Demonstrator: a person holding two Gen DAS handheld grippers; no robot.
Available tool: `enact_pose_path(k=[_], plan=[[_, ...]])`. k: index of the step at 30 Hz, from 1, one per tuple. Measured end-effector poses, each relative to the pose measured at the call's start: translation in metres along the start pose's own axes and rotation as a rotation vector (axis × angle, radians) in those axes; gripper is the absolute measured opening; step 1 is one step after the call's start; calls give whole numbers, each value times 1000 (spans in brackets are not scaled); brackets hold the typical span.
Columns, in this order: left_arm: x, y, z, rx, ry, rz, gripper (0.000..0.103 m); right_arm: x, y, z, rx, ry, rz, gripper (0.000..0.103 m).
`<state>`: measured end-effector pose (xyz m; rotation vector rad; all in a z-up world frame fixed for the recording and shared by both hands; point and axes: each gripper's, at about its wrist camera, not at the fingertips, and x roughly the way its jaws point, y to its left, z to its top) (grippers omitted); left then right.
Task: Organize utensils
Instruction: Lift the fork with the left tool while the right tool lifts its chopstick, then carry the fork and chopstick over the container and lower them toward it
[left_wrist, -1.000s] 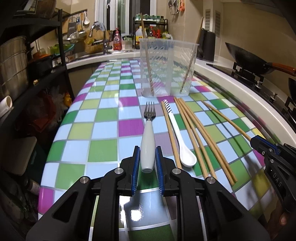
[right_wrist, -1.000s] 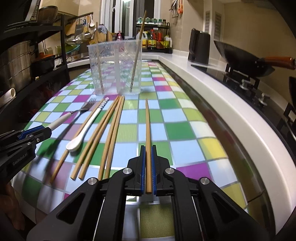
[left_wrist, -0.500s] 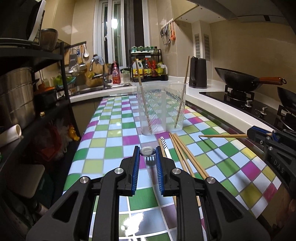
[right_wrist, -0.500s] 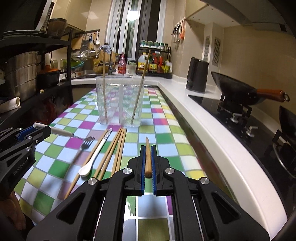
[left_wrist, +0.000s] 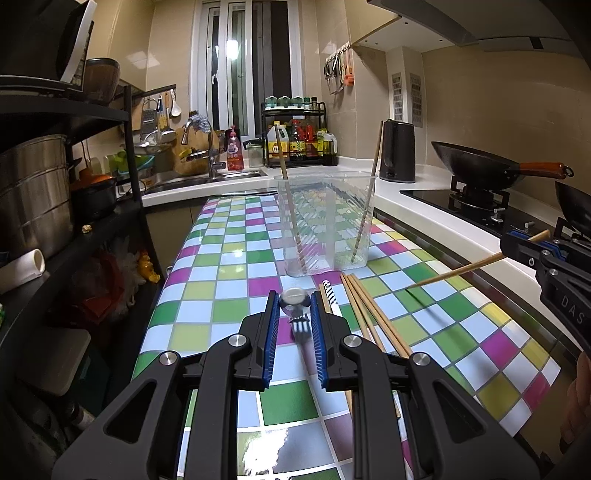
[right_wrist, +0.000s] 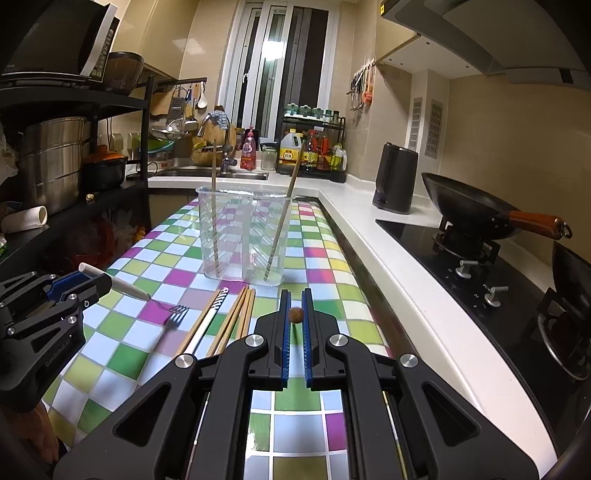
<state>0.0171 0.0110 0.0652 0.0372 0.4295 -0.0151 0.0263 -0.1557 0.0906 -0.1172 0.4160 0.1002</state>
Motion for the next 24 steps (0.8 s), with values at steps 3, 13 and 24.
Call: enact_pose_path(k=[3,13,24], plan=[[0,0,-1,1,-1,3,17,0,1,-2,2,3,1,6],[-1,1,0,-5,-16,12,18,-2,5,-1,-5,-2,8,6],[-7,-2,11,16,-44,11,17,-7,5,4,-7,-19,13,6]])
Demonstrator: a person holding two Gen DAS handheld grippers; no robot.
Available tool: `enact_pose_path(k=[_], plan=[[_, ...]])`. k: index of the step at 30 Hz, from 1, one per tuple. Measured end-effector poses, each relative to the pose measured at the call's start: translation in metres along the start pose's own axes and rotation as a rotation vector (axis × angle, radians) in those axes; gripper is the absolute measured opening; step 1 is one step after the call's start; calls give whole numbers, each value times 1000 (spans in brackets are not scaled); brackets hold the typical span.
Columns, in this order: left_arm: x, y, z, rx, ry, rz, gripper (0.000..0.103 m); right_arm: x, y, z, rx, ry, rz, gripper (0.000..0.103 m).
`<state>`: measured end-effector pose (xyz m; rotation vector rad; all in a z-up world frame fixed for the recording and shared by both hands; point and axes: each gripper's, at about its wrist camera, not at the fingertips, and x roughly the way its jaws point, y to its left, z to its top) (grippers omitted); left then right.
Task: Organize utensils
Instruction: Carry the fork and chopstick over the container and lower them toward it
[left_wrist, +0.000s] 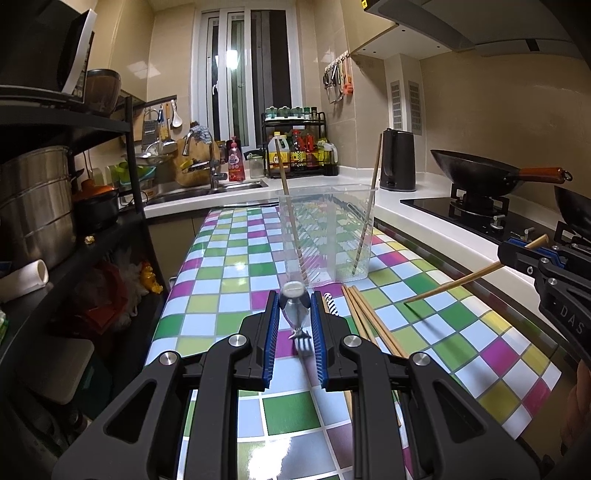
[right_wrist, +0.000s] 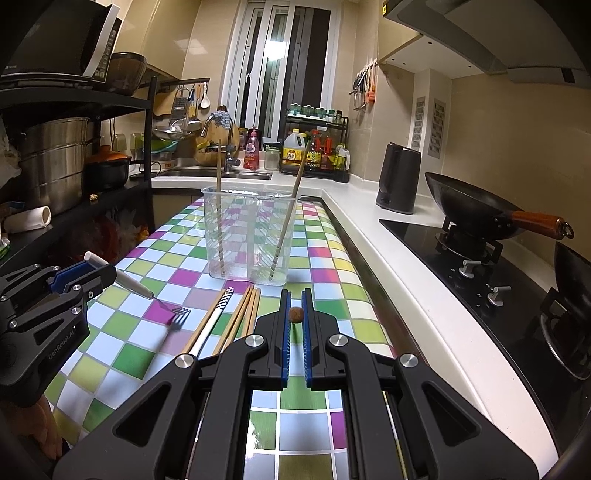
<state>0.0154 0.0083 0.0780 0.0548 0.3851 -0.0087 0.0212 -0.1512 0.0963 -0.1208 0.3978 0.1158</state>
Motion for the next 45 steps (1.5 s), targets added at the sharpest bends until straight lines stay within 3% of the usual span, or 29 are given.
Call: enact_pose_path(k=[19,45], plan=[[-9,8,34,0,-27,9,17,-14,-7,51,5,-89,48,6],[-12,13,50,-5,-46,-3,17,-10,-14,67,1,-70,92,6]])
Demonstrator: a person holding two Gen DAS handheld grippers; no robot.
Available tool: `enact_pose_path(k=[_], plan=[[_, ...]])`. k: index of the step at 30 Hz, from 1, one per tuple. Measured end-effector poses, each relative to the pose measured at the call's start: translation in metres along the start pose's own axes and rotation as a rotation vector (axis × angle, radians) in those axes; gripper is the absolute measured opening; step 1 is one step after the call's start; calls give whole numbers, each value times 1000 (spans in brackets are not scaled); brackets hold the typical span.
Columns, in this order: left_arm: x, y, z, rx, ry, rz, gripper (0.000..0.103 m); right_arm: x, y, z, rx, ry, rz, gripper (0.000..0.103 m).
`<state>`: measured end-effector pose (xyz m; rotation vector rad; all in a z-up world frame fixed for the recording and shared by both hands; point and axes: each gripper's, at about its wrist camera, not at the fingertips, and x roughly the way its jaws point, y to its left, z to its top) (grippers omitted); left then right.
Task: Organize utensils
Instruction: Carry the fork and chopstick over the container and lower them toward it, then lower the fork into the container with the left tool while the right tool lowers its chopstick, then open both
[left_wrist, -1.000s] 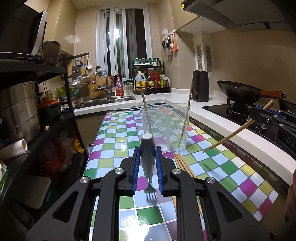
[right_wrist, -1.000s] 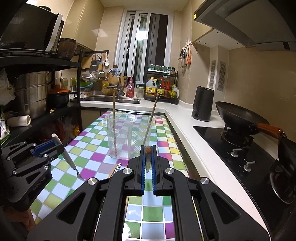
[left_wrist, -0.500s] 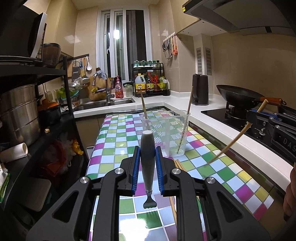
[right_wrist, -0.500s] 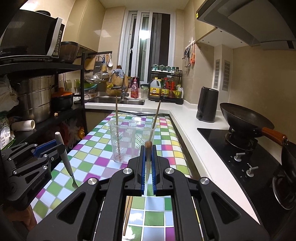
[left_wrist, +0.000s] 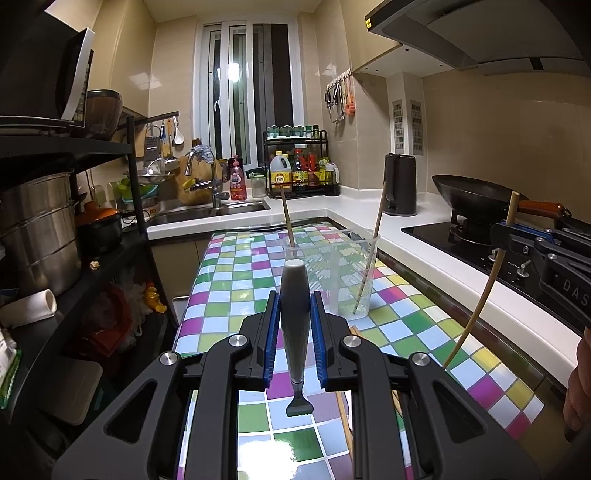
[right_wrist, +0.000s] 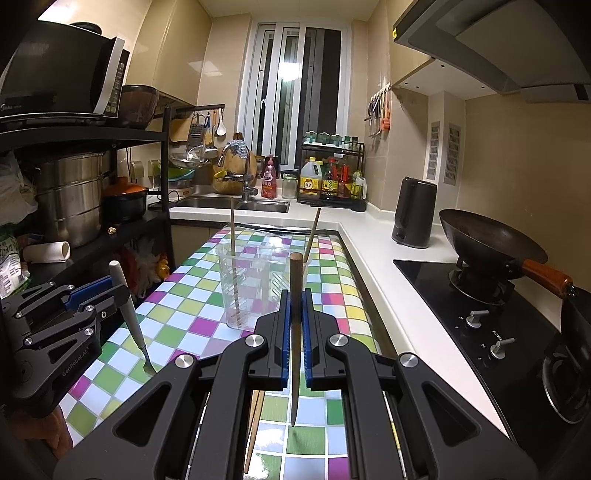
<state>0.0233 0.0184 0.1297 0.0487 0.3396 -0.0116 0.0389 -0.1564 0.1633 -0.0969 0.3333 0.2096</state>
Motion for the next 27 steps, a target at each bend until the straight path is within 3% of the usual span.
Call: enact_pose_path(k=[7,15,27], plan=[[3,7,27,-13,-11,-22,17,10,-3,32,1,21,62,6],[29,26,84,-78,24,-96,17,33,-13,86,12,23,109,6],[71,30,170,-81,-22,-155,17,68,-17,165,15,-65,131,6]])
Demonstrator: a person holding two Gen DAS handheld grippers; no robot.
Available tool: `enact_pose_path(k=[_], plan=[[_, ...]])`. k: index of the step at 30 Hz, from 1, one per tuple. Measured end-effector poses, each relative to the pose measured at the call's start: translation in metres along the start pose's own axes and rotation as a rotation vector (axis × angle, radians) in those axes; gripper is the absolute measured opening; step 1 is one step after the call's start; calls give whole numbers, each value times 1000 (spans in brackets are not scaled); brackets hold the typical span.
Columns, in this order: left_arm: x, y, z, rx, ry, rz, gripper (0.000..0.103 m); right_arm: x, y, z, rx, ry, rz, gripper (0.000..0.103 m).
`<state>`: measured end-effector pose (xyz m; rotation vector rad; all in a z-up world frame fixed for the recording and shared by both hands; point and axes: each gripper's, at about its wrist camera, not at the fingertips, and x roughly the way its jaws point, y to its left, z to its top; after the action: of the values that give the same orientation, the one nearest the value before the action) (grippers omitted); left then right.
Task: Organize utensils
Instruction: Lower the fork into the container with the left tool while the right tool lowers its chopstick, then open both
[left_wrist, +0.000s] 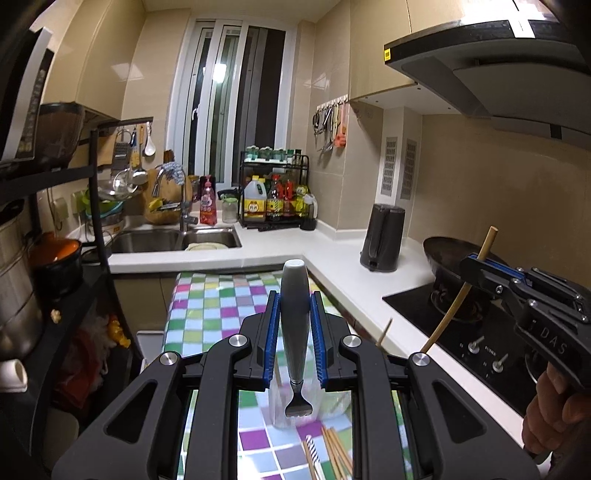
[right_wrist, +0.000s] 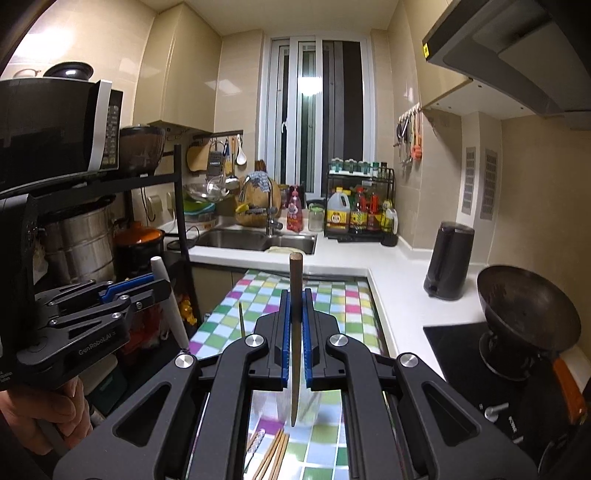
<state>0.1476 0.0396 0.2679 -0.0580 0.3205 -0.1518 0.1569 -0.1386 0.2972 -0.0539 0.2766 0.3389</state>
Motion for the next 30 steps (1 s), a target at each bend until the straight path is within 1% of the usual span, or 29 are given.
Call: enact_pose_path(k=[4,7,9,12,14,20,24,30], plan=[[19,-1,26,-4,-14,-22,17,21,-3,20,12,-15,9,6],[38,-2,33,-16,-6,-33,17,41,-5,25,28,-3,9,6],[52,-1,30,-25,10,-33,17,55,-6,22,30,10,0,6],[75,5,14,-57,63,-45,17,73,-9,12,43,37,-10,6],[88,6,2,-61,95,-50,17,83,-12,3,44,54,-14,6],[116,10,-33,-66,155,-42,17,105,-11,-22,26,93,-25,6],[126,9,-54,-58,185,-24,17,118,-7,-38,-4,125,-27,6],[137,9,-73,-53,219,-8,17,135,-3,-61,-26,183,-33,6]])
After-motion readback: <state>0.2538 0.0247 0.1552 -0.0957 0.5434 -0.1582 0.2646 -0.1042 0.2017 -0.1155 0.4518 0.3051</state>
